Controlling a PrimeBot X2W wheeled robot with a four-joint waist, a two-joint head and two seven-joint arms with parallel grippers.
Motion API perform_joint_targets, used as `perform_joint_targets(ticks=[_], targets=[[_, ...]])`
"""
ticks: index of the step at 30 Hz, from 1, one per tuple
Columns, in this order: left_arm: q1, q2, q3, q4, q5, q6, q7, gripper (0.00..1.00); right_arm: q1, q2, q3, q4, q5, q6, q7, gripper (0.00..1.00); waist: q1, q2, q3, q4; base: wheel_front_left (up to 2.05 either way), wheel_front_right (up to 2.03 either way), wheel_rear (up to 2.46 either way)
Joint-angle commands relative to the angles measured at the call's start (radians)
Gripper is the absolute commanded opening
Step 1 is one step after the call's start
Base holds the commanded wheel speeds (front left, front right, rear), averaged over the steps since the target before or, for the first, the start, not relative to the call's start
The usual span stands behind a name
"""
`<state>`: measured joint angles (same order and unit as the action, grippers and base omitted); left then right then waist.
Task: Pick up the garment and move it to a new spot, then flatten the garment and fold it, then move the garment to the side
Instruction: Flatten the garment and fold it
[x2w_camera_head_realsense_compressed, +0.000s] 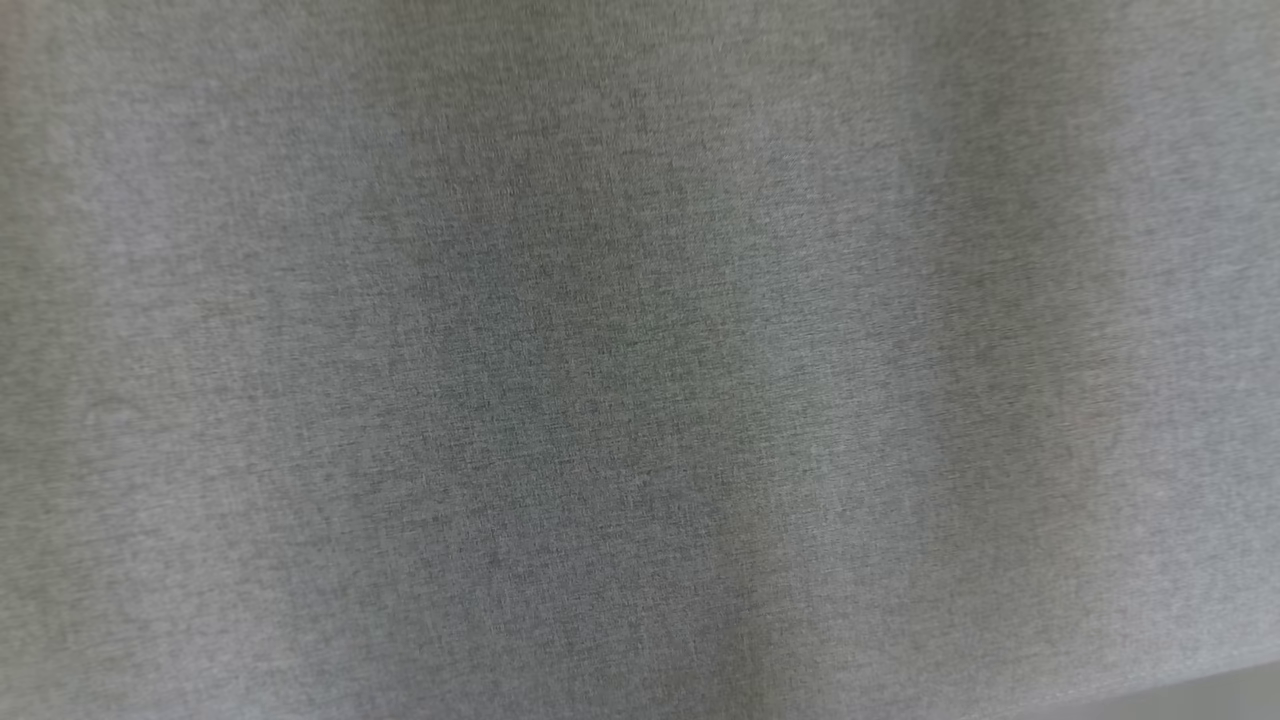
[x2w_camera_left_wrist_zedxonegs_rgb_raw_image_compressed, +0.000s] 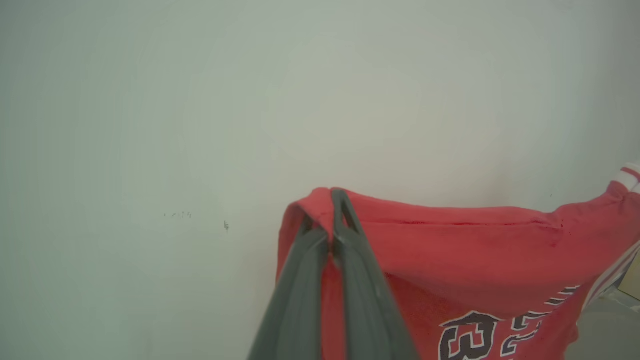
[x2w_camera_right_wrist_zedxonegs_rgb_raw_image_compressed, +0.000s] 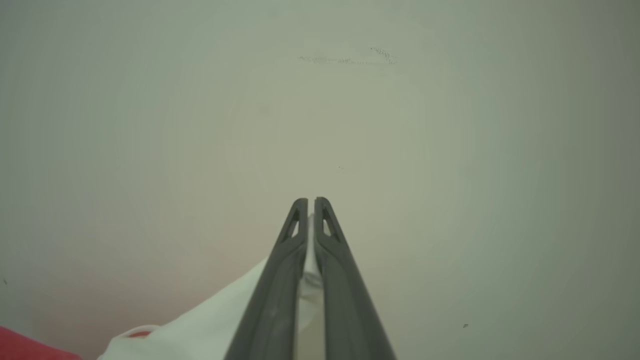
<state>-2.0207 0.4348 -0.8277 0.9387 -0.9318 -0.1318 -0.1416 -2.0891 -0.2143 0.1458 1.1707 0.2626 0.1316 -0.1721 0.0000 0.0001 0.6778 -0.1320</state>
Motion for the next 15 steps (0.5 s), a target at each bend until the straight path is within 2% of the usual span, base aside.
perform_joint_targets(ticks=[1, 8, 12, 15], targets=[[0.028, 0.017, -0.005, -0.01, -0.014, 0.002, -0.01, 0.0, 0.027, 0.007, 0.011, -0.01, 0.018, -0.002, -0.006, 0.0, 0.0, -0.0001, -0.026, -0.003, 0.0, 0.0, 0.0], [0.29, 0.087, -0.025, -0.141, -0.132, 0.002, -0.088, 0.0, 0.311, 0.013, 0.131, -0.187, 0.204, -0.002, -0.012, 0.0, 0.0, -0.0001, -0.136, -0.003, 0.0, 0.0, 0.0], [0.487, 0.11, -0.004, -0.237, -0.173, 0.007, -0.116, 0.0, 0.531, -0.048, 0.189, -0.361, 0.299, -0.002, 0.012, 0.0, 0.0, -0.0001, -0.204, 0.005, 0.0, 0.0, 0.0], [0.65, 0.125, 0.022, -0.336, -0.188, 0.037, -0.123, 0.0, 0.719, -0.097, 0.188, -0.511, 0.357, -0.002, 0.036, 0.0, 0.0, -0.0001, -0.25, 0.01, 0.0, 0.0, 0.0]])
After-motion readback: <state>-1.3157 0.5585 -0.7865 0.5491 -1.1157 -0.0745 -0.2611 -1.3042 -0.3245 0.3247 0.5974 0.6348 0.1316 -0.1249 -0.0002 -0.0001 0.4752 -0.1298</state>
